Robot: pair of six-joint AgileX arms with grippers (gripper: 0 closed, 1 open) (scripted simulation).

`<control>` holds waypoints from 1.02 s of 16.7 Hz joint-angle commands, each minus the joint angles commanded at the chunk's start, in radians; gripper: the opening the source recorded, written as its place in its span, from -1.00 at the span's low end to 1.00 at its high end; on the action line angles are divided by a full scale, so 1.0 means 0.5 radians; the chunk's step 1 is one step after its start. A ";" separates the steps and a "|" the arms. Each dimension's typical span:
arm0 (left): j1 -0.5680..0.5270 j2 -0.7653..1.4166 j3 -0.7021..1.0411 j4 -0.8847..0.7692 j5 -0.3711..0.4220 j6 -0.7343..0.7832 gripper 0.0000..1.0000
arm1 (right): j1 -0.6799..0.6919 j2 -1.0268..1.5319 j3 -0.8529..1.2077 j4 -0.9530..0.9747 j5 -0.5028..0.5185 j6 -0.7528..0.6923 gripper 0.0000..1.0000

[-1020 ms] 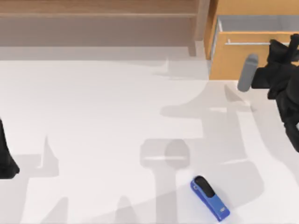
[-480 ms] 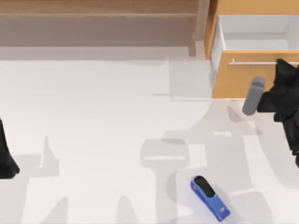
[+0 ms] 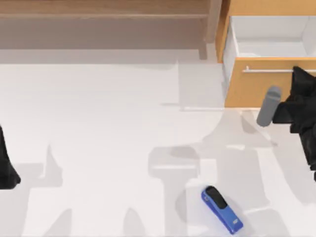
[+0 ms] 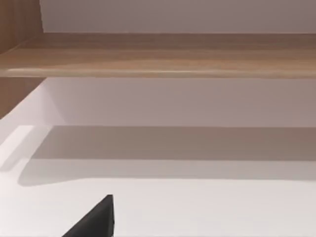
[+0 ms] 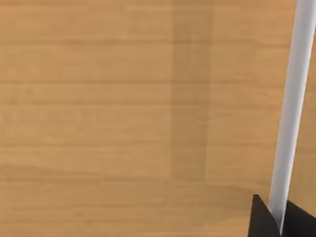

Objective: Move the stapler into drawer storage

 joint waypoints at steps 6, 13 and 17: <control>0.000 0.000 0.000 0.000 0.000 0.000 1.00 | 0.107 -0.098 -0.388 0.263 0.121 0.001 -1.00; 0.000 0.000 0.000 0.000 0.000 0.000 1.00 | 0.118 -0.109 -0.423 0.291 0.134 0.003 -0.70; 0.000 0.000 0.000 0.000 0.000 0.000 1.00 | 0.118 -0.109 -0.423 0.291 0.134 0.003 -0.10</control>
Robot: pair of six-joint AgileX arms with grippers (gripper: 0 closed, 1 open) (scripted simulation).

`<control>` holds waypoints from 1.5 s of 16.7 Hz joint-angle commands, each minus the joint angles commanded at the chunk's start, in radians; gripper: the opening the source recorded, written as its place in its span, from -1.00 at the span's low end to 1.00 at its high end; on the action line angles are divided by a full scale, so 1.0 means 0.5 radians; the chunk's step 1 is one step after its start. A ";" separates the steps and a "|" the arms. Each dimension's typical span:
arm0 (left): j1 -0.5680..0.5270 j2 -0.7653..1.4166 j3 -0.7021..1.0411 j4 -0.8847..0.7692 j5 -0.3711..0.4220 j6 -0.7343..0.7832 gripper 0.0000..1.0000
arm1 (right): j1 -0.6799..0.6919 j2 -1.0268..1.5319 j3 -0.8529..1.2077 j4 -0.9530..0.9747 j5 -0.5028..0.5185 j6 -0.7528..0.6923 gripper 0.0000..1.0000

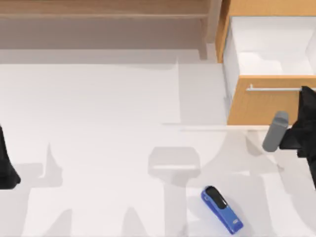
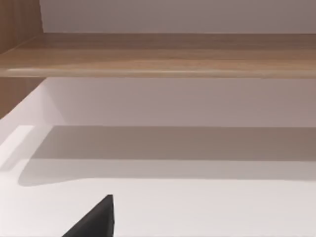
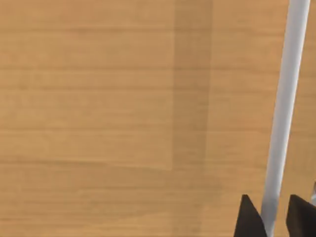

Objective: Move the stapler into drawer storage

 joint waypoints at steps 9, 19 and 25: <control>0.000 0.000 0.000 0.000 0.000 0.000 1.00 | 0.000 0.000 0.000 0.000 0.000 0.000 1.00; 0.000 0.000 0.000 0.000 0.000 0.000 1.00 | 0.025 -0.007 -0.053 0.050 0.024 0.000 1.00; 0.000 0.000 0.000 0.000 0.000 0.000 1.00 | 0.064 -0.017 -0.146 0.130 0.065 0.001 1.00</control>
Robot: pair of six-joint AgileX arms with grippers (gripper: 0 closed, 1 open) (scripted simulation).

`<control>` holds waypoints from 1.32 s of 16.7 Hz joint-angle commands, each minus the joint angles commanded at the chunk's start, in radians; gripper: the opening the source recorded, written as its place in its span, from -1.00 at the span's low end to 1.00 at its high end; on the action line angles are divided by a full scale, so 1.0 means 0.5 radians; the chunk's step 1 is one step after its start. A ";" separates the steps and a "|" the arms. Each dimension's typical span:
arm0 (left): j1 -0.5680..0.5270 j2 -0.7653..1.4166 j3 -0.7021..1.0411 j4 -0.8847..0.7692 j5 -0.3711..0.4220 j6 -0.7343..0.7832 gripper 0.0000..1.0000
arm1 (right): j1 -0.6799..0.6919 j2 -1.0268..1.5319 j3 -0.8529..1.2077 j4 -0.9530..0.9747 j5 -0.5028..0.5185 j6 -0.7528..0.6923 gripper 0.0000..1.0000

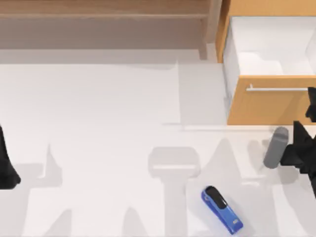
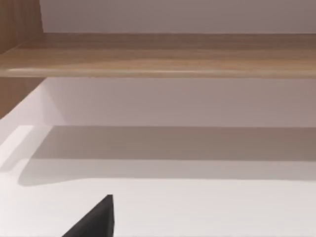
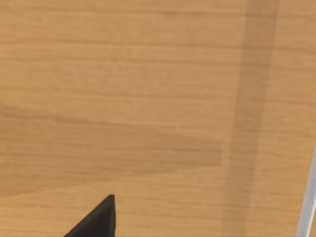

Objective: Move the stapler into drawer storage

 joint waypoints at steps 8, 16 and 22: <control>0.000 0.000 0.000 0.000 0.000 0.000 1.00 | 0.261 -0.146 0.214 -0.457 -0.061 0.303 1.00; 0.000 0.000 0.000 0.000 0.000 0.000 1.00 | 0.698 -0.467 0.841 -2.066 -0.193 1.329 1.00; 0.000 0.000 0.000 0.000 0.000 0.000 1.00 | 0.857 -0.519 1.324 -3.594 -0.370 2.247 1.00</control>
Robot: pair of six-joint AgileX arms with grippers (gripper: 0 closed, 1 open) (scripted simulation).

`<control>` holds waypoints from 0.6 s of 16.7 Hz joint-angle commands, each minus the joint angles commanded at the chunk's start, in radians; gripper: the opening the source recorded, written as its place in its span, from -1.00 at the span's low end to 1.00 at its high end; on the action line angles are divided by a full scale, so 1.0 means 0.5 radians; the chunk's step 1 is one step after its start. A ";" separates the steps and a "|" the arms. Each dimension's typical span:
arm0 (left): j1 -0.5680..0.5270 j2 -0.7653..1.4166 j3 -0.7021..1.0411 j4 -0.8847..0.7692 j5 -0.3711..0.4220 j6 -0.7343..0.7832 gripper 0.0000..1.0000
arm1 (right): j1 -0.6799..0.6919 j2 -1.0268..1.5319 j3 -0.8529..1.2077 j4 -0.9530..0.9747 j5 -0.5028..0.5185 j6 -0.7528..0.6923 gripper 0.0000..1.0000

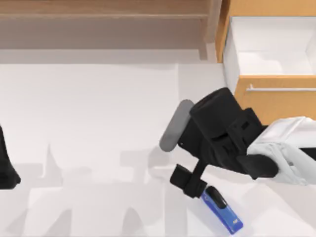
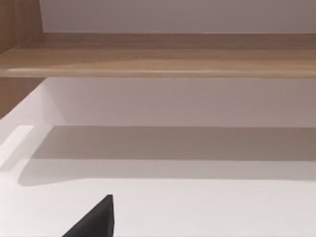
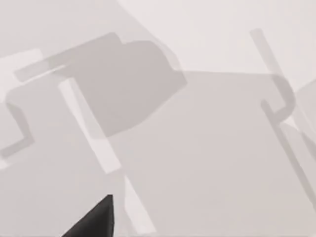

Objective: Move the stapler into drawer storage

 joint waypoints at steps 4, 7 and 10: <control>0.000 0.000 0.000 0.000 0.000 0.000 1.00 | 0.038 0.004 0.292 -0.915 -0.154 0.542 1.00; 0.000 0.000 0.000 0.000 0.000 0.000 1.00 | 0.038 0.017 0.477 -1.450 -0.266 0.867 1.00; 0.000 0.000 0.000 0.000 0.000 0.000 1.00 | 0.027 0.034 0.612 -1.814 -0.357 1.100 1.00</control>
